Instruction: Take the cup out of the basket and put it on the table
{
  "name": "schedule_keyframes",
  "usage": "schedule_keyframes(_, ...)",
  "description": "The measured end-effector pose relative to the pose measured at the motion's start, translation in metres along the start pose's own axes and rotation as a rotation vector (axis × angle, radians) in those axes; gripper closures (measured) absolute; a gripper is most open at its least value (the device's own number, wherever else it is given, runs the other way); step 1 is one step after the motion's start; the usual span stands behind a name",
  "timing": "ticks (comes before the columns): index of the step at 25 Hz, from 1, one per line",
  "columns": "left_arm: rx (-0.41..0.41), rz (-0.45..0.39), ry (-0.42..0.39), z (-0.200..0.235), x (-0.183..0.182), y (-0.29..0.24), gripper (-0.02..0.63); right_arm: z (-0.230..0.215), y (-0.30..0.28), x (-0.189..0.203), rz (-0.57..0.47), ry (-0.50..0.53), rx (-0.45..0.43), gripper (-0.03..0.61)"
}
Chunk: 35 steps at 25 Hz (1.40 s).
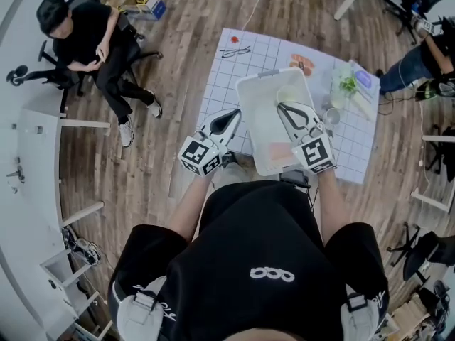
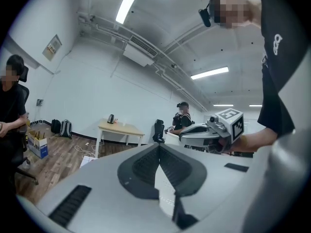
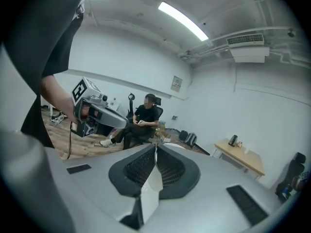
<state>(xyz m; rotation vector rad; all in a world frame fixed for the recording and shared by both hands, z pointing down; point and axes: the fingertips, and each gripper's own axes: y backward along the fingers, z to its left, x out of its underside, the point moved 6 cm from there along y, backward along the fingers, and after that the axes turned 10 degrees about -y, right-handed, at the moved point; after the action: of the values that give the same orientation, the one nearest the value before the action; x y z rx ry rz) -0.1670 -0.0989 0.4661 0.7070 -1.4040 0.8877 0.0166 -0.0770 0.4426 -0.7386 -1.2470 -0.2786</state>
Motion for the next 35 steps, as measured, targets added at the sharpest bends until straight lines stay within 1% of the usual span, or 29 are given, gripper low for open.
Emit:
schedule_keyframes(9, 0.035, 0.001, -0.026, -0.028, -0.01, -0.02, 0.606, 0.0, 0.031, 0.01, -0.025, -0.031, 0.002, 0.546)
schedule_keyframes(14, 0.054, 0.01, -0.038, -0.035, -0.013, -0.024, 0.606, -0.006, 0.046, 0.012, -0.039, -0.043, 0.04, 0.546)
schedule_keyframes(18, 0.097, 0.007, -0.051, -0.046, -0.017, -0.036, 0.606, -0.02, 0.073, 0.018, -0.049, -0.062, 0.12, 0.546)
schedule_keyframes(21, 0.149, 0.005, -0.06, -0.059, -0.021, -0.054, 0.606, -0.035, 0.106, 0.029, -0.034, -0.087, 0.208, 0.546)
schedule_keyframes(25, 0.23, 0.005, -0.071, -0.084, -0.022, -0.082, 0.606, -0.053, 0.159, 0.056, -0.009, -0.137, 0.344, 0.546)
schedule_keyframes(28, 0.281, 0.008, -0.078, -0.098, -0.022, -0.103, 0.606, -0.064, 0.187, 0.077, 0.016, -0.172, 0.421, 0.546)
schedule_keyframes(31, 0.318, 0.018, -0.08, -0.111, -0.019, -0.117, 0.606, -0.067, 0.201, 0.095, 0.044, -0.191, 0.456, 0.546)
schedule_keyframes(35, 0.339, 0.029, -0.083, -0.119, -0.018, -0.124, 0.606, -0.068, 0.202, 0.113, 0.068, -0.202, 0.46, 0.546)
